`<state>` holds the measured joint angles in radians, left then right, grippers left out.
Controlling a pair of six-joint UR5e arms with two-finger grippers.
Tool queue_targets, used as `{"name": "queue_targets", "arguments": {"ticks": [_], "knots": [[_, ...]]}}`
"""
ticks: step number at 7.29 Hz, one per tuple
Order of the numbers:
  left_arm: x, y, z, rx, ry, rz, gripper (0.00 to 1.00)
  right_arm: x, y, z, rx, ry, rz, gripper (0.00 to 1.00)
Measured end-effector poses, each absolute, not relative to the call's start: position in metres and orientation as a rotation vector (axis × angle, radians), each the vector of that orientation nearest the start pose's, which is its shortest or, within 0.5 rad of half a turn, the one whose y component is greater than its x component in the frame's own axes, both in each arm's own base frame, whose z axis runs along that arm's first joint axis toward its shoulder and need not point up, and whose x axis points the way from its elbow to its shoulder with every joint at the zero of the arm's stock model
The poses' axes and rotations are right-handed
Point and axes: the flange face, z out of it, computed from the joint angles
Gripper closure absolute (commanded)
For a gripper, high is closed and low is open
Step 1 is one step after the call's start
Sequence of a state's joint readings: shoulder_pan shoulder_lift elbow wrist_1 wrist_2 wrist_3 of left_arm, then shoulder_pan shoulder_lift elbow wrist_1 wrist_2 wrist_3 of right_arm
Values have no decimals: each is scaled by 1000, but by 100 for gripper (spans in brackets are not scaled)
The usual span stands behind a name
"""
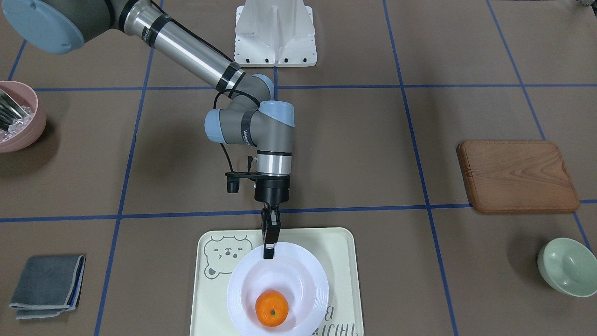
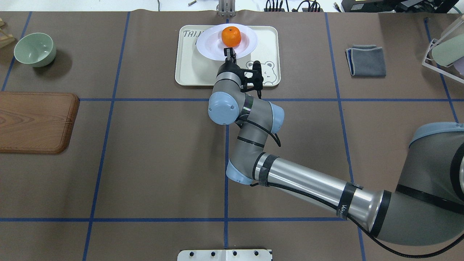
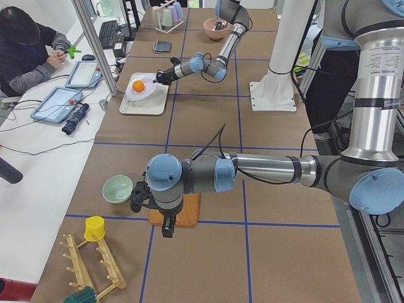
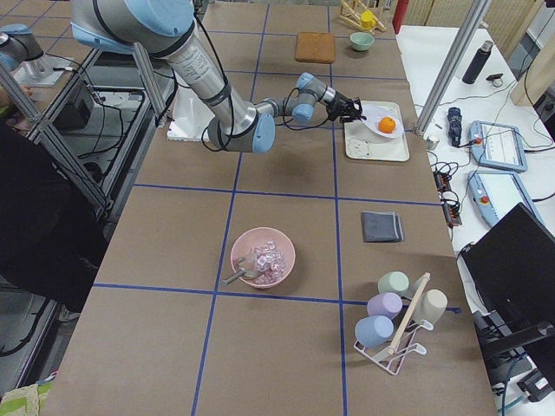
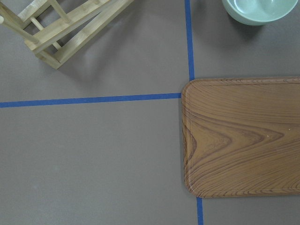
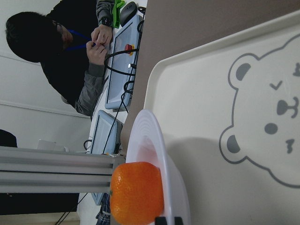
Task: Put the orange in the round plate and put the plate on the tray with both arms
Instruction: 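Slide the plate with the right gripper onto the cream bear tray, then open the right gripper and release the plate on the tray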
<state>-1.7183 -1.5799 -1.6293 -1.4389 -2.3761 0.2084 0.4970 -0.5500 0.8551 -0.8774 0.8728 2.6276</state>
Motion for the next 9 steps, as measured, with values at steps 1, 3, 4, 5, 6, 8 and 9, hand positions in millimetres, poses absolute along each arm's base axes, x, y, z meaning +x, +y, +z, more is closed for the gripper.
{"name": "queue_targets", "arguments": {"ticks": [1,3,4,5,6,8,9], "knots": [[-133,-476,636,83,803,32,2,-658,-581,220,400,-1266,1701,57],[-133,-476,636,84,803,32,2,-658,-580,214,398,-1271,1694,0],[-133,-476,636,84,803,32,2,-657,-576,210,400,-1275,1673,0],[-133,-476,636,83,803,32,2,-655,-567,207,404,-1278,1630,0],[-133,-475,637,82,803,32,2,-651,-552,207,405,-1283,1572,0],[-133,-475,638,80,804,32,2,-643,-527,205,397,-1303,1492,0],[-133,-474,638,79,804,32,2,-641,-521,200,403,-1304,1455,0]]}}
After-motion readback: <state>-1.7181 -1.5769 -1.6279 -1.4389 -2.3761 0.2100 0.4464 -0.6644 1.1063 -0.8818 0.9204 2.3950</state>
